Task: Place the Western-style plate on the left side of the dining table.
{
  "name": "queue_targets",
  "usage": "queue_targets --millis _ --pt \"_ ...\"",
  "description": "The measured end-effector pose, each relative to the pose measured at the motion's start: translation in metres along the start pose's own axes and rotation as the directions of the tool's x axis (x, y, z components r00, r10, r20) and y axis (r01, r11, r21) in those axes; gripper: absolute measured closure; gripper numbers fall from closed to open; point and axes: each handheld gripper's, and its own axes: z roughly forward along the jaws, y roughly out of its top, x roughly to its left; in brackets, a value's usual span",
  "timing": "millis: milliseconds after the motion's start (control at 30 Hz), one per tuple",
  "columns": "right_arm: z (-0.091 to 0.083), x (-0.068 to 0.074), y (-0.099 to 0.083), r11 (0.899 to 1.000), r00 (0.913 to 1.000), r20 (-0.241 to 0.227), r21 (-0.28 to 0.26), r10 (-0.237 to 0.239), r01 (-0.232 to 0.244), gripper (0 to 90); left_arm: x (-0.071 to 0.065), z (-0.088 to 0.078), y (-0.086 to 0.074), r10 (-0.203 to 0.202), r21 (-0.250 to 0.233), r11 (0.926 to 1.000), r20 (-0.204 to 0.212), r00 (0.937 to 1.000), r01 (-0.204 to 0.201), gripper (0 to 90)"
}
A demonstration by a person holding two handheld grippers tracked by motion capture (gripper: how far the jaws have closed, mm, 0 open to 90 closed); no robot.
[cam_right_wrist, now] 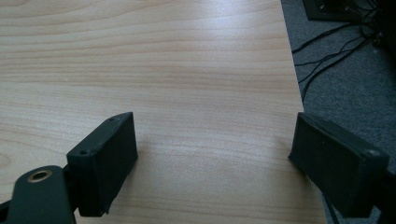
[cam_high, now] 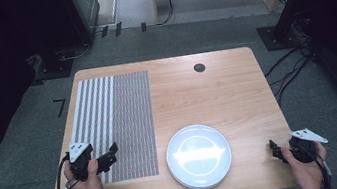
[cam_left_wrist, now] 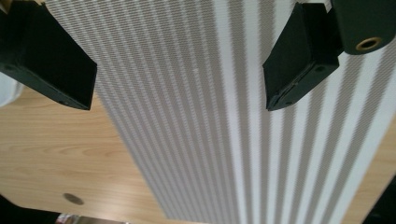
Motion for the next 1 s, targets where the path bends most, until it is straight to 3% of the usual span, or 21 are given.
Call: queue_targets --millis 133,400,567,700,900,1000 --pt "0.0 0.0 0.0 1.0 1.0 0.001 0.0 0.001 -0.001 14.0 -0.015 0.005 0.001 0.028 0.005 0.9996 0.041 0.9988 -0.028 9.5" --pt "0.0 0.0 0.001 1.0 1.0 -0.002 0.0 -0.001 0.001 13.6 -0.033 0.018 -0.006 0.056 0.03 0.9978 0.093 0.994 -0.059 9.5" --pt "0.001 0.001 0.002 1.0 1.0 0.005 0.002 0.005 -0.005 13.5 -0.059 0.03 -0.016 0.09 0.07 0.9924 0.154 0.984 -0.102 9.5" --pt "0.002 0.001 0.002 1.0 0.9999 0.009 0.002 0.011 -0.011 14.1 -0.068 0.033 -0.021 0.101 0.085 0.9895 0.175 0.9794 -0.117 9.5" --pt "0.002 0.004 0.004 0.999 0.9987 0.028 -0.005 0.042 -0.042 15.6 -0.072 0.038 -0.027 0.102 0.103 0.9872 0.185 0.9775 -0.122 9.6" --pt "0.0 0.005 0.006 0.998 0.9983 0.015 -0.02 0.057 -0.057 15.7 -0.074 0.04 -0.028 0.104 0.109 0.986 0.191 0.976 -0.127 9.6"
